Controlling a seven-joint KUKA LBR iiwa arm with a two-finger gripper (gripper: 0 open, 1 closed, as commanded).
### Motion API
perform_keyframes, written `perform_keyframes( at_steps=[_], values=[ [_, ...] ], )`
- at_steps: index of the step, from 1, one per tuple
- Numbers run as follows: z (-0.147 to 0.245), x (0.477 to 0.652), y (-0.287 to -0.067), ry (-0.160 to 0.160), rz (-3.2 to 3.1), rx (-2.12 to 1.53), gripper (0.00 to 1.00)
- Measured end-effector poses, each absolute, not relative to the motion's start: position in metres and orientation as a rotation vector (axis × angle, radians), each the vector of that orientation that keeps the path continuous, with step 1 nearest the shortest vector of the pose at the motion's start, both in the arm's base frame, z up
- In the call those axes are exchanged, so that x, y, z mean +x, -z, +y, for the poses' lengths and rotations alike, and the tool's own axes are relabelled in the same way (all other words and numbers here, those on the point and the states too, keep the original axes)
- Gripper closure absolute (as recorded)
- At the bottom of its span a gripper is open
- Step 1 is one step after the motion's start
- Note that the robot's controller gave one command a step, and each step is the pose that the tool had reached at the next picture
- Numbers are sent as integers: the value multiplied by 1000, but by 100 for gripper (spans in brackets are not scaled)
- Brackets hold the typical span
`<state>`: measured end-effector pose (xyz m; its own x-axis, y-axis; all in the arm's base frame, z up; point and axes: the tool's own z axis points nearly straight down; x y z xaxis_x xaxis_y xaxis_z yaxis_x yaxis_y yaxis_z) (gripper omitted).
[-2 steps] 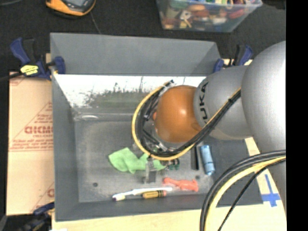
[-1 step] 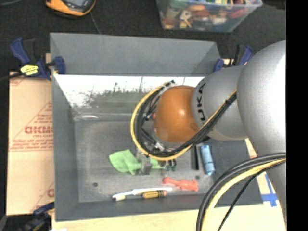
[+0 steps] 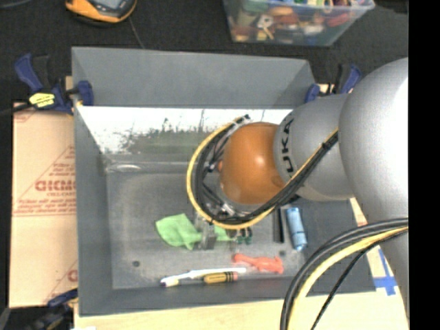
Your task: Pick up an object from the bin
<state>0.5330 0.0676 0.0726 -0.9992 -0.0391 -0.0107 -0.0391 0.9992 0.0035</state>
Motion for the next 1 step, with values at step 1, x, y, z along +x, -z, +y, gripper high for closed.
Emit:
perform_keyframes(
  at_steps=[1],
  values=[
    [67,532,-103,-5,3133,-60,100]
  ],
)
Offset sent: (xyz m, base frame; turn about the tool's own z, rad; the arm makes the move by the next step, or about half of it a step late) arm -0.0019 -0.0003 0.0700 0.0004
